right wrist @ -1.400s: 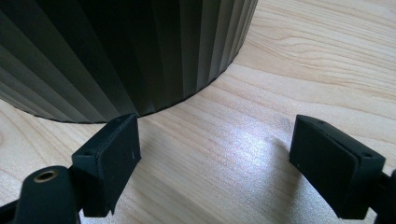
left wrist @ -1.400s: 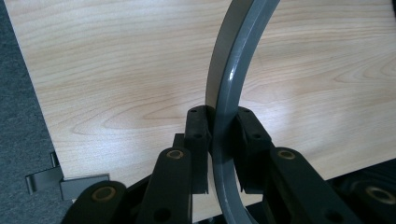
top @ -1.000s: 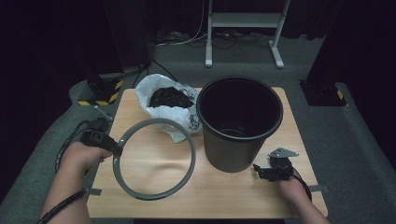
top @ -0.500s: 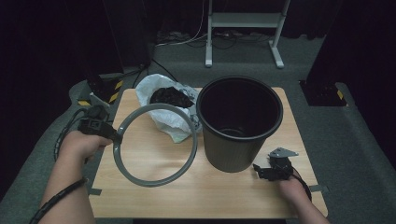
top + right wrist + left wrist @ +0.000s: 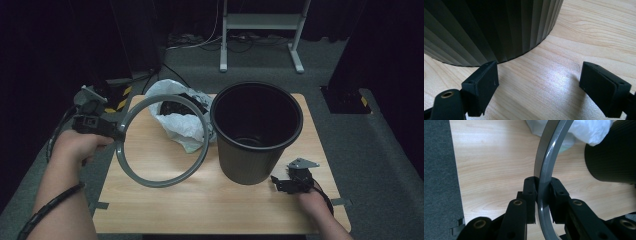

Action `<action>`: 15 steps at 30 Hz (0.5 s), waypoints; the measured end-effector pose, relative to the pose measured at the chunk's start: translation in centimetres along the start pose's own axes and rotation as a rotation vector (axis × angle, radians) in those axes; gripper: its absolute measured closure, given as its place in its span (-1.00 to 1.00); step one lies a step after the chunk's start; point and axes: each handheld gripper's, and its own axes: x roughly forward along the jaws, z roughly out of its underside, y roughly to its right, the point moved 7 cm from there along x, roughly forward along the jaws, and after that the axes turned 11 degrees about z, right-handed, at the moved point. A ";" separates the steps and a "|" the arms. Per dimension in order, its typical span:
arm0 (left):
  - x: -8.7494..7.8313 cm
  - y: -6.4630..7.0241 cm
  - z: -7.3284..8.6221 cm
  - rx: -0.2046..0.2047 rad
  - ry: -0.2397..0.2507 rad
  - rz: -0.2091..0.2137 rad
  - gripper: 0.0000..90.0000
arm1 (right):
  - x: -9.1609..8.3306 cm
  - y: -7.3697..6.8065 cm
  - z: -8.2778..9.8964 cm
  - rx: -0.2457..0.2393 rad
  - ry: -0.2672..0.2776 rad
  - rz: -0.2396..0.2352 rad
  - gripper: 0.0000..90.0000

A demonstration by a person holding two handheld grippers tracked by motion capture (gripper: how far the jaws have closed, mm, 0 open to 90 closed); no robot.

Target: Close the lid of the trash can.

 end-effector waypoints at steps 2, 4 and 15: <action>-0.5 0.4 -0.3 0.005 0.004 0.002 0.71 | 0.0 0.0 0.0 0.000 0.000 0.000 -0.66; -0.8 0.9 -0.6 0.012 0.014 -0.001 0.71 | 0.0 0.0 0.0 0.000 0.000 0.000 -0.66; -1.4 4.1 -2.4 0.052 0.025 0.001 0.71 | 0.0 0.0 0.0 0.000 0.000 0.000 -0.66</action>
